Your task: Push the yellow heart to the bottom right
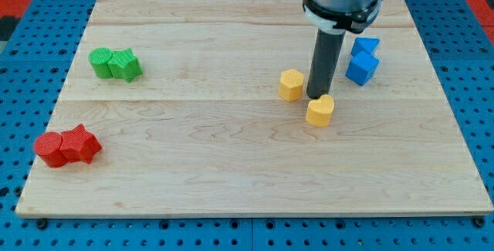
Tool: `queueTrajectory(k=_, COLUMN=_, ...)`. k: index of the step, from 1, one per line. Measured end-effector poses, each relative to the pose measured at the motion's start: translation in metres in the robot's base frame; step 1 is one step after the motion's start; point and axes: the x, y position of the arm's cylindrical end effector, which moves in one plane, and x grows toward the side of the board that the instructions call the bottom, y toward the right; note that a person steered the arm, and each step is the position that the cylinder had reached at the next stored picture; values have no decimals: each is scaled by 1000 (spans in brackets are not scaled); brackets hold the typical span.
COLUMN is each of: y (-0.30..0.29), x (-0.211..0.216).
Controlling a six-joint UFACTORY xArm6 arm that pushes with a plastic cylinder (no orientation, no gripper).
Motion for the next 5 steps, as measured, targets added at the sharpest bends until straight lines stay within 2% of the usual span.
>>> queueTrajectory(k=1, y=70, x=44)
queueTrajectory(k=3, y=19, x=14)
queueTrajectory(k=4, y=-32, x=41)
queueTrajectory(k=5, y=33, x=60)
